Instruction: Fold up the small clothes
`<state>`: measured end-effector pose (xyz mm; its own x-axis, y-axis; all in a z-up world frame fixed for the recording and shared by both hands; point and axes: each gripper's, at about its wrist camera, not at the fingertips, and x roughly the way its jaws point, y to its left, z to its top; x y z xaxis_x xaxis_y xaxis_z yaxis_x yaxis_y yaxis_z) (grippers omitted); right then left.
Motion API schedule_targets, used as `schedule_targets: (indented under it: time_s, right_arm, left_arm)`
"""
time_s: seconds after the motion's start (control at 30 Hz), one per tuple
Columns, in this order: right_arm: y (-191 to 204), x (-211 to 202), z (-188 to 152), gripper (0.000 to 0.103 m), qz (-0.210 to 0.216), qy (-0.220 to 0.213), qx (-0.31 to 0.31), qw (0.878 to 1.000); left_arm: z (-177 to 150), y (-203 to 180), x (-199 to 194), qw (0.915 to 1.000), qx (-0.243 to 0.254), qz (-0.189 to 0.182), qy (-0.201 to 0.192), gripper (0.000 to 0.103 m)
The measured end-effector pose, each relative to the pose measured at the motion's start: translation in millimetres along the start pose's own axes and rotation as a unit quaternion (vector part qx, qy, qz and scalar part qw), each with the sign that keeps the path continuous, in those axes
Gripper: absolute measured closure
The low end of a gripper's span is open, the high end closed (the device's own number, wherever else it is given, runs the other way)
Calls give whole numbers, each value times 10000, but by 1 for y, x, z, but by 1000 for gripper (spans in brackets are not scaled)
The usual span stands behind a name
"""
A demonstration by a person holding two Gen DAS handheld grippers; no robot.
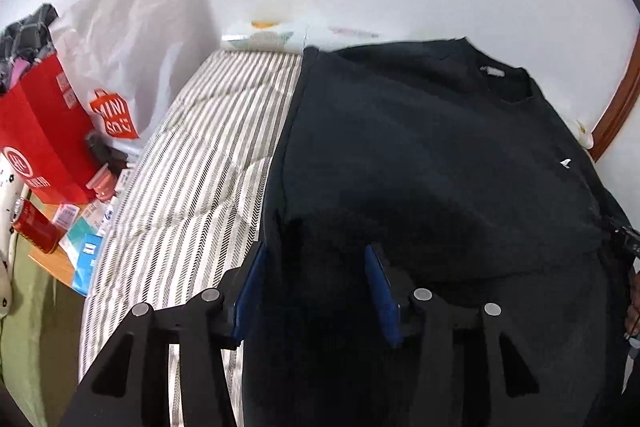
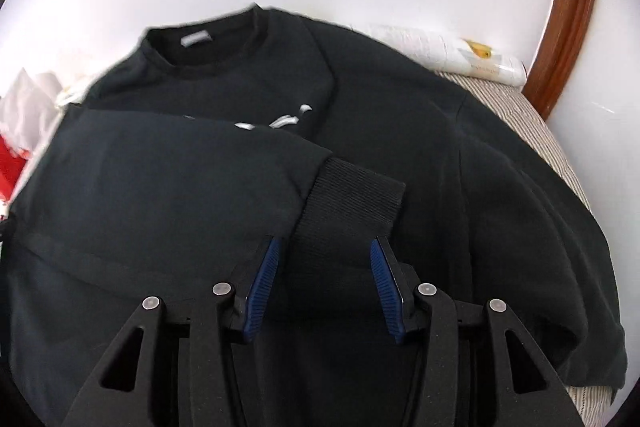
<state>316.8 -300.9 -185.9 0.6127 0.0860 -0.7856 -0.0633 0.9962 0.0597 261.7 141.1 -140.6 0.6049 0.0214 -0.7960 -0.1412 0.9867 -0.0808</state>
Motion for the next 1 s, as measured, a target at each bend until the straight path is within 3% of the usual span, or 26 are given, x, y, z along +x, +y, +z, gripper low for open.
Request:
schedule_targets:
  time_s: [0.1,0.27,0.33,0.4,0.5,0.67,0.8,0.93,1.0]
  right_arm:
    - [-13,-45,-8,52,-14,-400,18,9992]
    - [-74,-100,-40,28,-604,-716,281,9952]
    - [-116,-115,-60,24,-1049,-661,433,9913]
    - [-146,-120,-75,24,-1411,-451,586,9872]
    - [-201,-124,-110,24,-1787,-18,906,9797]
    - [-247,-118,-145,24,-1773,241,1261,9758]
    - [-259,-100,-148,24,-1852,392,1089,9759]
    - [-269,-89,-141,24,-1555,350,1254,9792]
    - [-272,-84,-137,36,-1473,305,1277,9803]
  left_arm:
    - [-5,-10,-16,9998,112,-9,-133,55]
    - [-16,-28,-41,9995,213,-2,-251,55]
    - [-21,-34,-47,9994,206,-13,-275,51]
    - [-26,-39,-51,9995,164,-132,-235,39]
    - [-35,-45,-51,9997,96,-140,-187,39]
    - [-49,-49,-52,10000,-3,-60,-73,39]
    - [-57,-51,-54,9999,-130,40,-58,39]
    - [-60,-50,-52,9997,-197,161,18,39]
    - [-61,-46,-50,9994,-225,254,41,39]
